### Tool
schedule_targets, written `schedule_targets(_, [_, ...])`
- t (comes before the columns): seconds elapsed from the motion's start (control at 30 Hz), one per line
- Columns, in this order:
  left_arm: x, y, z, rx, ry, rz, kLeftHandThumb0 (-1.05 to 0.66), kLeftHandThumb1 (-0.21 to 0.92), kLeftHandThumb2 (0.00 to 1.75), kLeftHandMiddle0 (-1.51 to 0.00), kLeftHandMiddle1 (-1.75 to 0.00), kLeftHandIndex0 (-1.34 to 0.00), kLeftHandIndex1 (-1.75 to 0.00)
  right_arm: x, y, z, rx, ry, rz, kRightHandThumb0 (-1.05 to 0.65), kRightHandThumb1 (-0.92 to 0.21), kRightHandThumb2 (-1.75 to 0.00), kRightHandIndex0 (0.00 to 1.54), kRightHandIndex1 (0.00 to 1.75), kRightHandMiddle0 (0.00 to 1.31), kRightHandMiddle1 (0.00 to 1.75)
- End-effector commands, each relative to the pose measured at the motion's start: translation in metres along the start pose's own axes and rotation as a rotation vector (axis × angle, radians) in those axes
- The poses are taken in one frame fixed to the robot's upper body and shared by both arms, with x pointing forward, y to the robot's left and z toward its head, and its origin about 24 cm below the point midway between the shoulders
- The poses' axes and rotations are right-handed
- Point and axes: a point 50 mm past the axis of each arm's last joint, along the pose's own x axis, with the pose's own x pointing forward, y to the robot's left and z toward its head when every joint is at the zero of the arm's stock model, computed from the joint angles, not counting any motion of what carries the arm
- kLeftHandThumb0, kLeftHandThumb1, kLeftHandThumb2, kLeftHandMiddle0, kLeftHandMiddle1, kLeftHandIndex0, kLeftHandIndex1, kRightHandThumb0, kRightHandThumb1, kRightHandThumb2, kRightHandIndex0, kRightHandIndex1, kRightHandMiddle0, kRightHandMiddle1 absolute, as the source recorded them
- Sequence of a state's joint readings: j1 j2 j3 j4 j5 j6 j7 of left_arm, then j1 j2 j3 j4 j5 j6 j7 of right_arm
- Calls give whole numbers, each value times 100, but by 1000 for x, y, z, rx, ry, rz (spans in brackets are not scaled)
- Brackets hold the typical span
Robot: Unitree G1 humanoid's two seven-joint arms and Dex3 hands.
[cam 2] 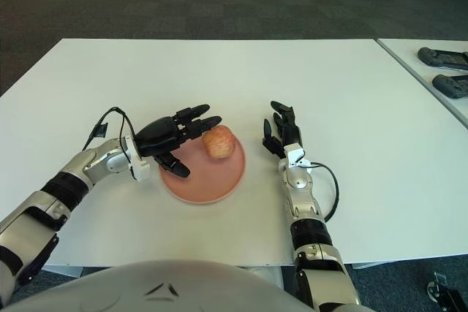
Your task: Put the apple into the plate.
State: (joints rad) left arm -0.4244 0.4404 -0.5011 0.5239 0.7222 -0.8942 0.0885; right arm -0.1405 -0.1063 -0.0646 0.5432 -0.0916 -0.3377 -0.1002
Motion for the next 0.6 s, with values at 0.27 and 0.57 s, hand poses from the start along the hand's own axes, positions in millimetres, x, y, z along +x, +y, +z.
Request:
schedule_targets(0.27, [-5,62,-11,-56,40,208,-105,92,49,0,0,-1,0,-13,2,-23,-6,138,12,-74,-92,-73,27,1,0,78])
schedule_targets(0.57, [-13,67,-30,-439,143,510,-104,92,63,0,0,-1,-1,-13,2,-24,5,140,20,-75,-92,-73,26,0,0,77])
